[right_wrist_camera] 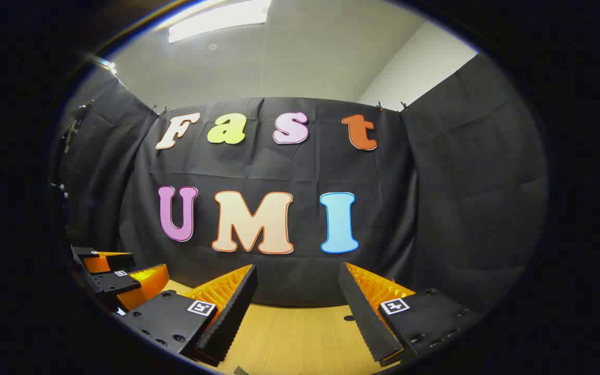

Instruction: First open the suitcase, pack the skin care products into it, and then close the suitcase.

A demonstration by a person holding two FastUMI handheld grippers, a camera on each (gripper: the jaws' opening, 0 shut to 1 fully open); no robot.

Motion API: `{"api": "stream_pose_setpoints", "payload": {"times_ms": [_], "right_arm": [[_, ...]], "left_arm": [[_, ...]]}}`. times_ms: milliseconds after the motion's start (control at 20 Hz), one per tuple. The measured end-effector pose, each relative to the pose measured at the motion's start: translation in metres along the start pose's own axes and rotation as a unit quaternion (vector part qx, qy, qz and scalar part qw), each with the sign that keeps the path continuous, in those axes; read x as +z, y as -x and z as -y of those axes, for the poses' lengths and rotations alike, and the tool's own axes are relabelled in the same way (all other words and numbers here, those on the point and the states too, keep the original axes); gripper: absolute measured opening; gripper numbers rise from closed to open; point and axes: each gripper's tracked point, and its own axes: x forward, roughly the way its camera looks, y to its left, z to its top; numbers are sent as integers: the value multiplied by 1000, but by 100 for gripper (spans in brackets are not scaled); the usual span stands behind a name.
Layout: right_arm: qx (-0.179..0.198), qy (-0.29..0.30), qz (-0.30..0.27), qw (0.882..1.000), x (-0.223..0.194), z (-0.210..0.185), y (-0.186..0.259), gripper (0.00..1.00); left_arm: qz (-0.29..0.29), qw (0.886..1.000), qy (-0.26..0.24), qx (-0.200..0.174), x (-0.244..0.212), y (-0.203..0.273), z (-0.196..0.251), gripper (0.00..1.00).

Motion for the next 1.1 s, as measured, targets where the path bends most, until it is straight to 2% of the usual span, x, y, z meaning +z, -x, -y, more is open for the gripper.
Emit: {"api": "stream_pose_setpoints", "payload": {"times_ms": [250,600,800,950,1100], "right_arm": [[25,-12,-1,1000,-6,7,-3,100],[80,-28,0,996,-28,13,3,99],[54,-21,6,998,-23,32,2,98],[30,-30,-7,999,-28,37,6,98],[1,-16,-28,999,-39,45,8,98]], "left_arm": [[1,1000,-21,14,-1,-2,8,95],[-70,995,-59,46,-57,4,12,98],[-147,986,-67,26,-118,-1,16,96],[-230,972,-45,15,-171,-1,9,96],[-289,957,-36,10,-206,0,0,96]]}}
